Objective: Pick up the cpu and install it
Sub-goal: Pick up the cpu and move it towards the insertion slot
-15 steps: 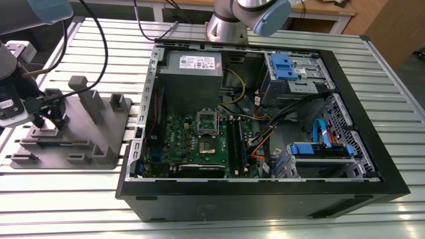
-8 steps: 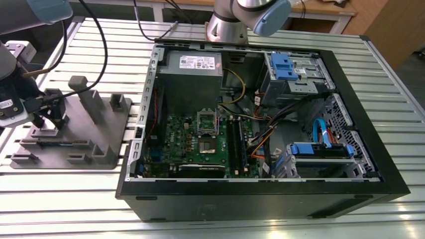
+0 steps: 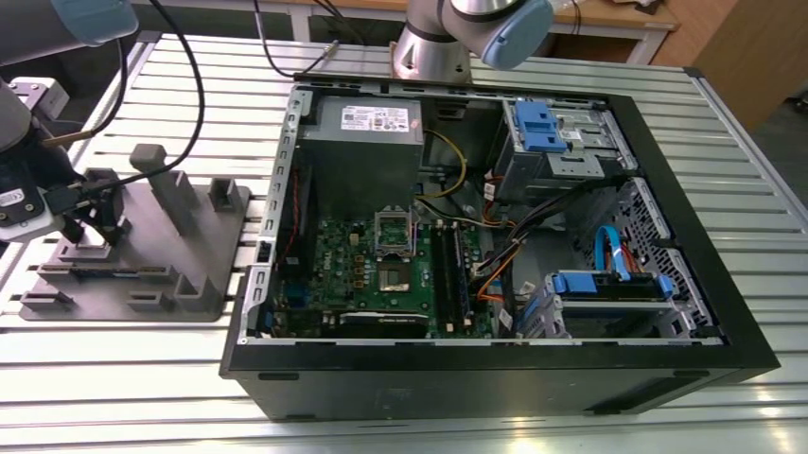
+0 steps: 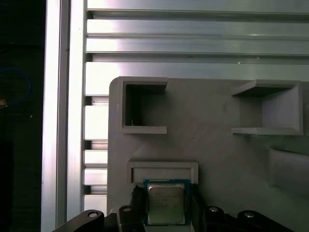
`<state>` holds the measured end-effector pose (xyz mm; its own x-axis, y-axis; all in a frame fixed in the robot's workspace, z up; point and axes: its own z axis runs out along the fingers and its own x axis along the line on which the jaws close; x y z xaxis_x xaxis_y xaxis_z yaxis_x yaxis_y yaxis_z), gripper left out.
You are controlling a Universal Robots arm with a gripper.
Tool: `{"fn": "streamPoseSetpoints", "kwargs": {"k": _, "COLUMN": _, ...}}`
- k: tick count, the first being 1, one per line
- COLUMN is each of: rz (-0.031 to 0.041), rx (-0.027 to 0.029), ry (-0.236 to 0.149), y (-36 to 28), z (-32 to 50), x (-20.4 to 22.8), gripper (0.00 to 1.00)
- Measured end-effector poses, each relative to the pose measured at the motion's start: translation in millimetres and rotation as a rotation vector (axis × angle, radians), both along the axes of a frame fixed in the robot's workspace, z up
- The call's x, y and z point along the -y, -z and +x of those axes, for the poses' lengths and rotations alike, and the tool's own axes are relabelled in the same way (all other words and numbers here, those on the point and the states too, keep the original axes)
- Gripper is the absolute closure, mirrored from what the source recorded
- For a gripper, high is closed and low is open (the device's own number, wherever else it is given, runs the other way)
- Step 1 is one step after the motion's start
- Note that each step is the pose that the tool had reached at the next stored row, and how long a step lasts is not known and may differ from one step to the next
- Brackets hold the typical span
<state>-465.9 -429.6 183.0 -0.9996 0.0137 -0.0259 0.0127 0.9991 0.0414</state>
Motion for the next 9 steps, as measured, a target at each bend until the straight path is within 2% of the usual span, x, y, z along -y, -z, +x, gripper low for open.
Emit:
{"fn": "streamPoseSetpoints", "kwargs": {"k": 4, "rz": 0.0001, "rx": 0.0, "ry": 0.0, "y": -0.9, "z": -0.2, "x": 0.0, "gripper": 0.53}}
{"fn": "streamPoseSetpoints", "kwargs": {"k": 9, "rz": 0.0, "rx": 0.0, "ry": 0.0, "y": -10.9, "z": -0.1, "x": 0.0, "gripper": 0.53}}
